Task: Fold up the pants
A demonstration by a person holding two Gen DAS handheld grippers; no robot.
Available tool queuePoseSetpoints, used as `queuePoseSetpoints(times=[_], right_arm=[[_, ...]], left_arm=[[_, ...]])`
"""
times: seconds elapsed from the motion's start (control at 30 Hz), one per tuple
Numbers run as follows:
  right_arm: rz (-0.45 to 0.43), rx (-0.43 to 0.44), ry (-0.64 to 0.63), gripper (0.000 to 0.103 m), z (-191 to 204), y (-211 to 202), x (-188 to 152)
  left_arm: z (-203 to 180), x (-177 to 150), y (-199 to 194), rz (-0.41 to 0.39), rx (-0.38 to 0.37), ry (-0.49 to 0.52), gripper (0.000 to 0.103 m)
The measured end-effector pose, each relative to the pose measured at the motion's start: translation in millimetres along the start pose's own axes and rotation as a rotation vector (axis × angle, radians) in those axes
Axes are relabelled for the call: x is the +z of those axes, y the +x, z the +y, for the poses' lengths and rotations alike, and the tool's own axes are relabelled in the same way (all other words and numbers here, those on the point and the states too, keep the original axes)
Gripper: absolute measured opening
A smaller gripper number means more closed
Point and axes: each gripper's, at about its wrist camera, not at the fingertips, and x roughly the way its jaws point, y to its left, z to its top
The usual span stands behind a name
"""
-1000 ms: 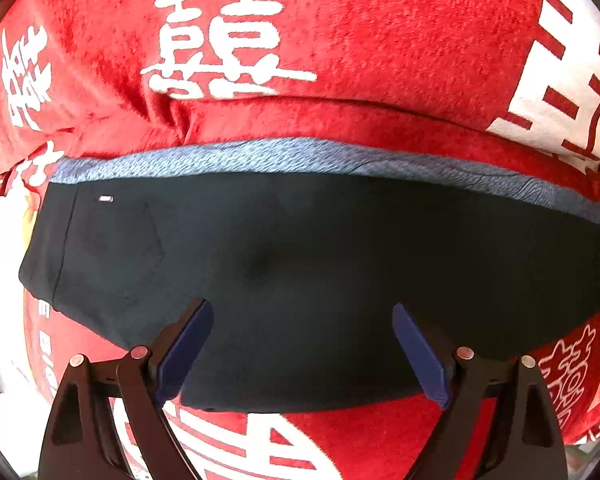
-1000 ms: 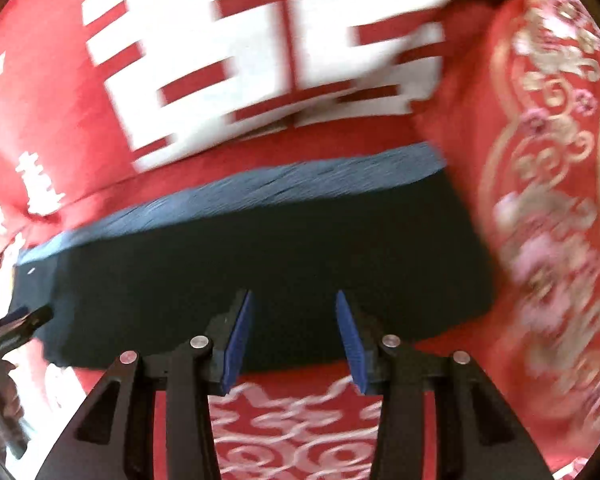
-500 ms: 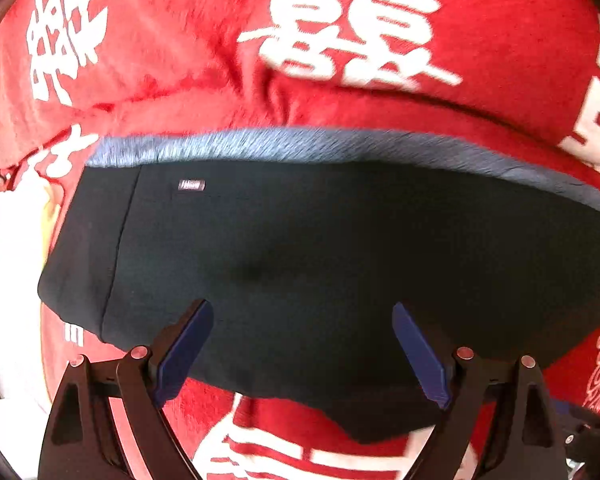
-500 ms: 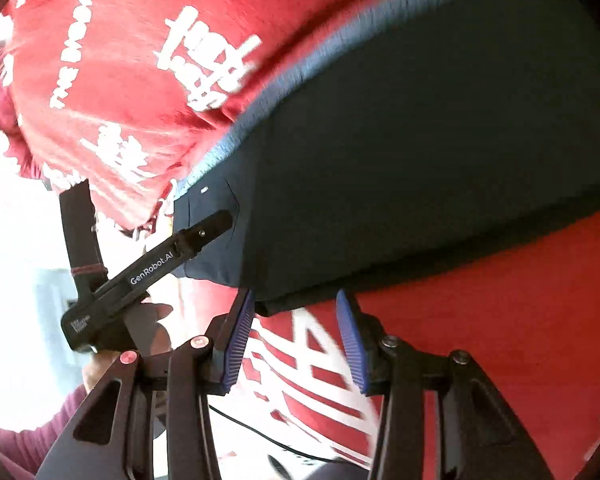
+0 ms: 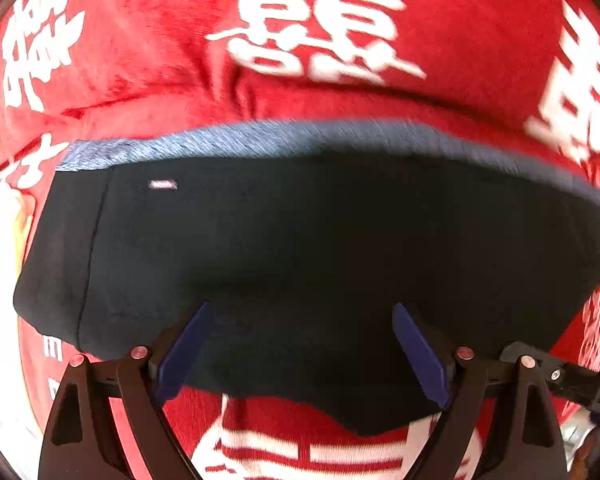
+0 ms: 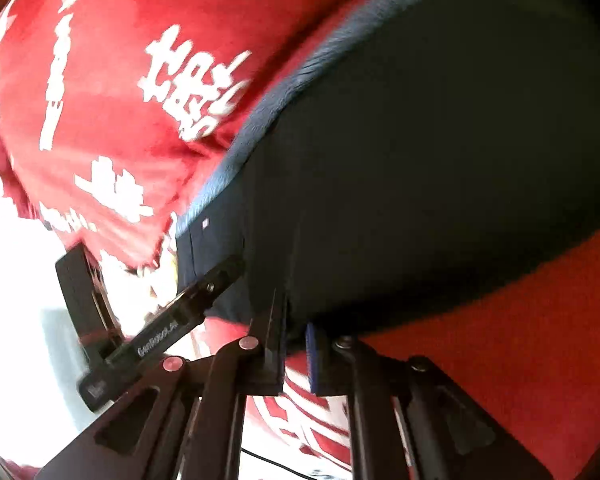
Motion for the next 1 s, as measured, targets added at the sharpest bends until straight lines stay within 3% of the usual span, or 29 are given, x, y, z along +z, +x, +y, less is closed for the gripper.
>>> queuePoseSetpoints(times=[0.07,0.13,0.27,0.33,0.37,0.57,0.67,0.73,0.8,0.83,0.9,1.0], right_arm=[[0.009,-0.054,-0.017,0.008,-1.5,3.8,-9.4],[0.024,-0.094,-0.018,0.008,-10.7,10.0,-11.9],[0.051,-0.126,-0.063,0.009,-13.0,11.8,-13.7],[0.071,-0.174,-0.06,0.023,-13.9,3.8,-13.9],[0.068,-0.204,-0.075,0.024,-12.5,-4.3,-14.3],[-0.064,-0.346,-0.3,0.024,17.5,-50.6,16.4],[-0.016,-0.457,-0.372,0.024,13.1,-34.7,38.6],[0.022,-0.56,-0.405,0.017,-1.0,-21.0,47.2],[-0.015,-0.531,-0.33,0.018,-10.0,-34.7,55.6],[-0.035,-0.558,-0.299,0.025,-9.5,-41.2,59.9],[-0.053,-0.47,-0.283,0.025,-2.0,-47.4,68.7],[0.013,-0.357,-0.396,0.025,34.8,-26.7,86.8]], left_arm=[[-7.6,-13.8,12.7,0.037,0.038,0.05,0.092],[-5.0,-29.1,15.8,-0.001,0.028,0.022,0.092],[3.0,-30.4,15.3,0.019,0.002,-0.018,0.092],[2.4,-24.7,11.1,0.03,0.024,-0.005,0.092],[3.9,-21.8,6.8,0.024,0.032,-0.003,0.092],[-6.9,1.7,-4.5,-0.037,0.019,0.004,0.092],[-13.8,5.1,11.9,-0.005,0.052,0.03,0.092],[-8.2,-0.3,19.1,0.009,0.037,0.023,0.092],[4.3,0.5,17.4,0.036,0.016,-0.004,0.092],[7.4,3.6,18.2,0.04,0.032,-0.002,0.092],[21.5,10.0,9.2,0.013,0.082,0.004,0.092],[52.6,25.1,-2.6,-0.031,0.109,-0.036,0.092]])
